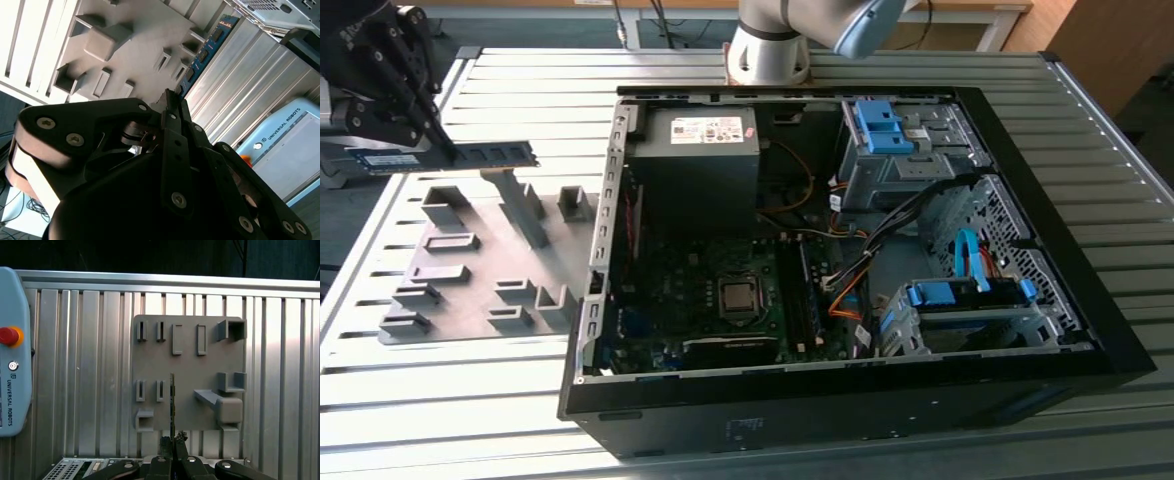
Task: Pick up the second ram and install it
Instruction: 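Pick up the second ram and move it above second insertion slot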
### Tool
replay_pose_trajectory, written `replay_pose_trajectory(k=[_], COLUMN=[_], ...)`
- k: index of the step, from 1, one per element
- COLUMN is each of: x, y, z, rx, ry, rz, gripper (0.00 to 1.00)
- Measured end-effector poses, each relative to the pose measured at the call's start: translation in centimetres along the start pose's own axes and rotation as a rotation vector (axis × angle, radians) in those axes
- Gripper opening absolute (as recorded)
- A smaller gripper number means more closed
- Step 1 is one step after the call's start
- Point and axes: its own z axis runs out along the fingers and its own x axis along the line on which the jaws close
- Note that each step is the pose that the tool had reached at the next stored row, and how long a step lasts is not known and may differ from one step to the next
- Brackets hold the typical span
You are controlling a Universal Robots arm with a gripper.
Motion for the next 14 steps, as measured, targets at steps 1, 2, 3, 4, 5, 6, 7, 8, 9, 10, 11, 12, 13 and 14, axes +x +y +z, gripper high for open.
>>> replay_pose_trajectory(k=[1,2,3,4,5,6,7,8,9,10,11,12,13,14], x=[0.00,0.00,0.00,0.00,0.00,0.00,0.00,0.00,0.00,0.00,0.00,0.00,0.00,0.00], y=[-0.08,-0.14,-0.15,-0.15,-0.16,-0.19,-0.21,-0.25,-0.29,-0.34,-0.40,-0.49,-0.59,-0.68], z=[0.00,-0.01,0.00,0.00,0.00,-0.01,0.00,0.00,-0.01,-0.01,0.00,-0.01,-0.01,-0.01], rx=[-0.0001,-0.0001,0.0000,0.0000,0.0000,-0.0001,0.0000,0.0000,-0.0001,-0.0001,0.0000,-0.0001,-0.0001,-0.0001], ry=[0.0000,0.0001,0.0000,0.0000,0.0000,0.0001,0.0000,0.0000,0.0001,0.0001,0.0000,0.0000,0.0001,0.0001], rz=[0.000,0.000,0.000,0.000,0.000,0.000,0.000,0.000,0.000,0.000,0.000,0.000,0.000,0.000], gripper=[0.14,0.14,0.14,0.14,0.14,0.14,0.14,0.14,0.14,0.14,0.14,0.14,0.14,0.14])
